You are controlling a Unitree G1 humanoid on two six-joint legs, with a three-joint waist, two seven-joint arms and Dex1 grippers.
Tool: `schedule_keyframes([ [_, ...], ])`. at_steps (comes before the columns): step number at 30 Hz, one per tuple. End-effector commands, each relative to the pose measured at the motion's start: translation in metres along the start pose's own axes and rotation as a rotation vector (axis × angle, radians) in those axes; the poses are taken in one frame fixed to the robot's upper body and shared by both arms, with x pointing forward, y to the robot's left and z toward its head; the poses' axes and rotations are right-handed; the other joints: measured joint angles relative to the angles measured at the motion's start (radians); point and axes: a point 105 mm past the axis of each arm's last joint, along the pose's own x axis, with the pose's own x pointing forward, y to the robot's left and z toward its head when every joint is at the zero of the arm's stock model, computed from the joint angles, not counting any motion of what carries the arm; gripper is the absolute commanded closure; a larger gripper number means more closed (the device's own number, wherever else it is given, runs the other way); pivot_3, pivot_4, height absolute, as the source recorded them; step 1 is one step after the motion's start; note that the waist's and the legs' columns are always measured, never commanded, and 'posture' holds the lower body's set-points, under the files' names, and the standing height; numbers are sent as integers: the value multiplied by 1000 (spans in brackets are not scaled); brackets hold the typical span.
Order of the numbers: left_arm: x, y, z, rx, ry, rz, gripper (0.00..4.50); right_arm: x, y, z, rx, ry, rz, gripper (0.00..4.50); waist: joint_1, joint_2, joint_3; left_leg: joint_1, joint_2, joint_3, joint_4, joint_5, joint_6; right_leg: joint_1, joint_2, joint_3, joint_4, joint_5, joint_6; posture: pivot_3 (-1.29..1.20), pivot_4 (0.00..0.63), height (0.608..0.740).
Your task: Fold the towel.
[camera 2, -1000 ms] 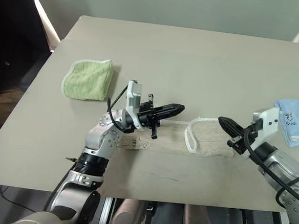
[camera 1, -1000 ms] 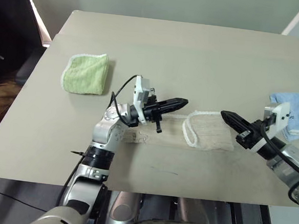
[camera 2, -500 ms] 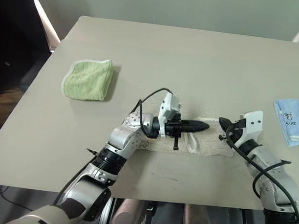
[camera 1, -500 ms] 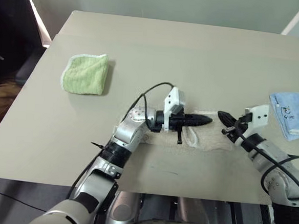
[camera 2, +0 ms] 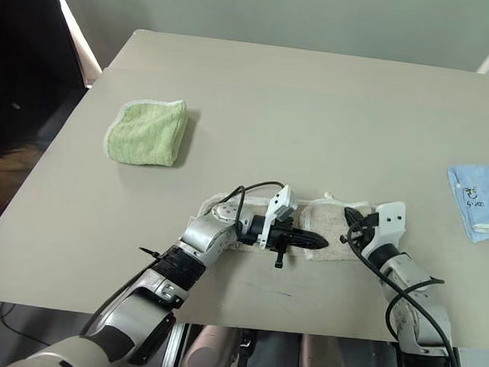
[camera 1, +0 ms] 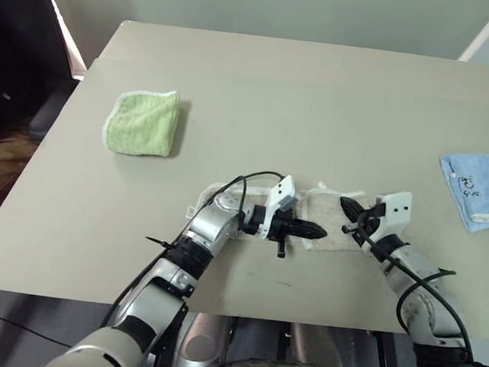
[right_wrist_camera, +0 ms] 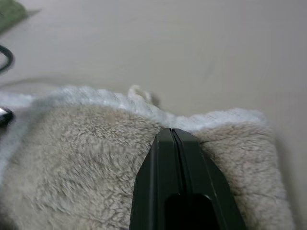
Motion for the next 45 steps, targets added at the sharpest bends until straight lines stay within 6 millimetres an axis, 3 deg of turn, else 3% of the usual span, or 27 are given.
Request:
schedule_keyframes([
  [1,-5,3,-9,-18,30,8,4500,-2,-9,-13,-22,38,-26,4465,0,0,-1,0,0,0,0,0,0,1,0,0,0,0,0,0,150,728],
  [7,-19,-3,22,-22,-95,-28,4500,-1,-7,23,8,-71,46,4465,-2,0,-1,-1,0,0,0,0,0,0,0,0,-1,0,0,0,150,728],
  [12,-48,-32,67,-21,-252,-143,4500,-17,16,71,56,-179,243,4465,-2,0,-1,-7,0,0,-2,0,-2,-6,1,0,-2,0,0,0,150,728],
  [16,-70,-33,93,-14,-337,-59,3277,-27,27,85,40,-170,336,4500,-1,0,-1,-7,0,1,-2,5,-7,-5,1,0,-4,-2,-2,0,150,728],
  [18,-92,-32,103,-8,-366,28,2599,-32,34,89,-11,-146,382,4119,-1,0,-1,-6,0,1,-2,6,-4,-5,1,0,-4,-3,-2,0,150,728],
  [24,-151,-18,93,-89,-353,300,512,-36,48,86,-123,-48,494,2230,-5,0,0,-4,1,2,-5,6,-2,-6,2,1,-4,-6,-5,0,150,728],
  [26,-175,-14,87,-128,-357,394,0,-37,51,83,-150,-16,528,1594,-5,-1,0,-4,0,2,-5,6,-2,-6,2,1,-4,-6,-6,0,150,728],
  [31,-213,-16,68,-216,-351,561,0,-33,49,78,-187,20,548,28,-5,-1,0,-4,0,1,-5,4,-2,-6,2,1,-4,-6,-10,0,150,728],
  [39,-245,-54,24,-668,-310,604,0,-18,46,82,-125,14,538,28,-7,-2,0,-3,1,1,-7,3,-4,-7,3,0,-2,-7,-15,0,150,728],
  [45,-247,-66,-6,-854,-292,601,0,-14,52,78,-75,54,550,28,-8,-2,0,-1,1,1,-12,4,-7,-9,4,0,0,-9,-19,0,150,728],
])
